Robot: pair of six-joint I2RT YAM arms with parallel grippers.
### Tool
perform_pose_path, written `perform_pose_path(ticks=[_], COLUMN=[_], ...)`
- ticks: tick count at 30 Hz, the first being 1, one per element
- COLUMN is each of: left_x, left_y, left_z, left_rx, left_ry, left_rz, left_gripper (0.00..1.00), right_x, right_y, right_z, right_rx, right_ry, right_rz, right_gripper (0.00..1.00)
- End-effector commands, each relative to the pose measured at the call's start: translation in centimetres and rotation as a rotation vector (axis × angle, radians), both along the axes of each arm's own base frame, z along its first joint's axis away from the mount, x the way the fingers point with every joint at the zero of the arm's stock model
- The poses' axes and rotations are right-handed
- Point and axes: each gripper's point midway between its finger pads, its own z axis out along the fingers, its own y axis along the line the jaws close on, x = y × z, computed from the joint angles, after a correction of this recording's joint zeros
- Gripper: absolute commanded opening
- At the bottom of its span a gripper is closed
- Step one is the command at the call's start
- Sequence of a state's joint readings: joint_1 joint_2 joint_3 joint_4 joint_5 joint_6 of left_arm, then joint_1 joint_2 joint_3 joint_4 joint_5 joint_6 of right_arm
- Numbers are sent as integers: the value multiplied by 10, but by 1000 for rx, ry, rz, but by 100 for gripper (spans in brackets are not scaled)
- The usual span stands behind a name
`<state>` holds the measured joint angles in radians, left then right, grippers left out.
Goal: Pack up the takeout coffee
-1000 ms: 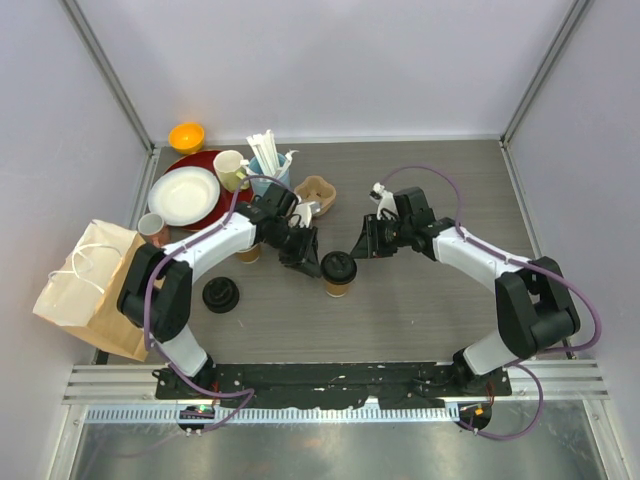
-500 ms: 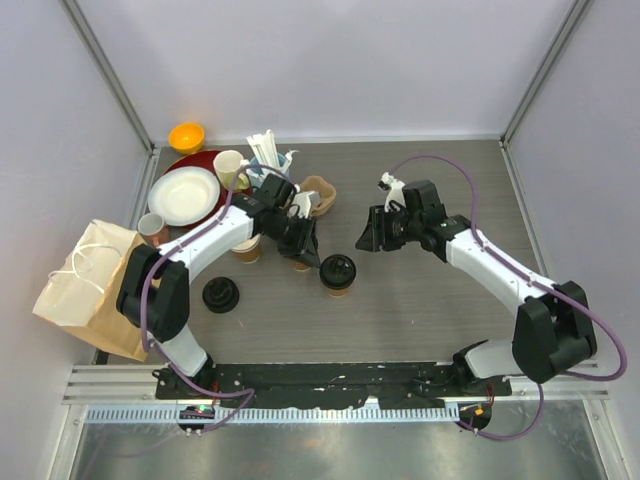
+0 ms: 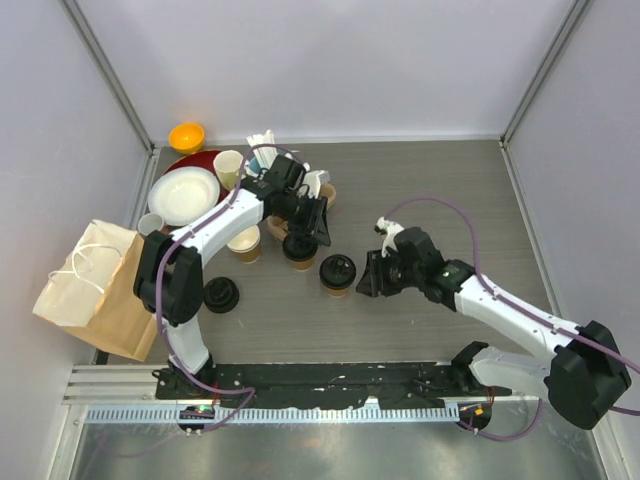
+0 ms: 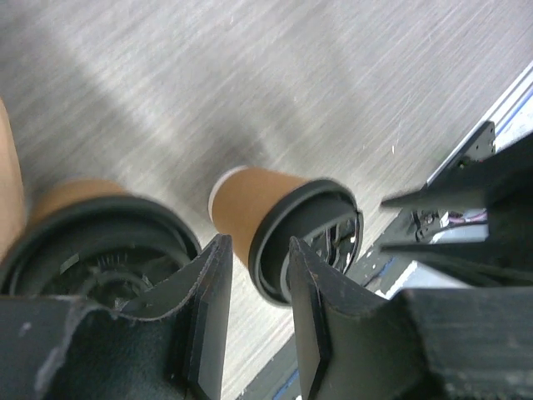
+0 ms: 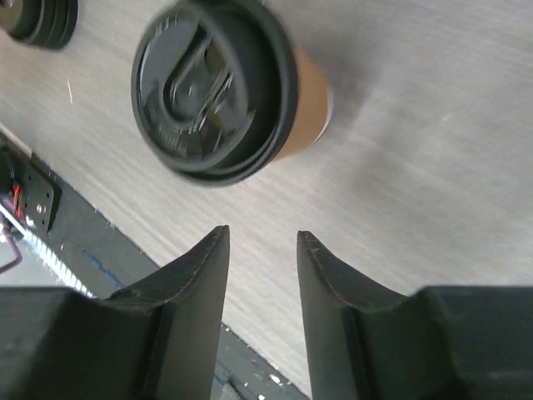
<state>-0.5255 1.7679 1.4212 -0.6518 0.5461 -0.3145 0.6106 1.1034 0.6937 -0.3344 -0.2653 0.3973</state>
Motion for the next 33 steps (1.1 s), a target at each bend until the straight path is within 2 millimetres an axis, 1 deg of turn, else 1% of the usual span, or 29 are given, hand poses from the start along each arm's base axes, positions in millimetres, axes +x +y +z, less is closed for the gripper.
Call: perform_pose_path(ticks=[1,2,3,4,5,6,7,9,10,12,13,15,17,18,19,20,21,24,26,27,28,29,31,33], left_x=[20,22,27,27,29,32,31,30,27,22,18,12,9,8,7,5,8,11,9,12,11,13,14,15], left_y=[-26,-29,-32,-36,-37,-41,-46,-52,-58,-66,-70,-73,-71,-69,-68,-64,-60,-52,-48,-45,-42,-40,-36,-32], left_z=[25,19,23,21,21,18,16,11,9,6,-1,-5,-12,-14,-10,-14,-17,-17,-14,-14,-15,-11,-13,-10], left_rx=[-32,-27,-35,-32,-28,-26,-29,-26,-26,-35,-33,-39,-28,-20,-23,-12,7,23,25,35,44,41,44,44], left_ry=[-109,-97,-109,-111,-115,-111,-107,-98,-98,-86,-67,-42,-22,-18,-27,-20,-26,-45,-53,-65,-64,-76,-74,-77], left_rz=[-74,-81,-84,-91,-99,-105,-120,-140,-156,-183,-197,-208,-204,-201,-198,-189,-160,-112,-96,-85,-76,-66,-48,-33], left_gripper=[36,34,33,32,30,29,29,28,28,28,28,27,26,26,25,25,25,24,24,24,24,24,24,24], right_x=[-9,-18,-22,-21,-23,-28,-25,-27,-25,-22,-20,-15,-9,-4,0,3,5,14,21,23,29,31,36,43], right_y=[34,41,46,52,54,59,64,67,69,71,72,70,68,63,60,57,54,47,44,42,38,36,34,29], right_z=[11,4,3,6,1,-2,1,-7,-6,-11,-8,-9,-9,-11,-12,-13,-16,-16,-13,-14,-13,-14,-12,-12], right_rx=[124,124,131,150,145,145,168,167,180,167,161,138,121,96,85,76,61,61,62,58,55,52,56,57], right_ry=[-65,-52,-57,-80,-81,-78,-102,-101,-116,-116,-132,-147,-164,-171,-169,-169,-166,-163,-167,-165,-164,-160,-157,-156], right_rz=[20,44,63,73,79,98,104,101,99,97,106,94,70,39,14,-5,-25,-68,-90,-98,-118,-124,-134,-151], right_gripper=[34,30,26,20,18,16,14,13,12,11,11,9,8,6,5,4,4,3,3,3,2,2,2,2])
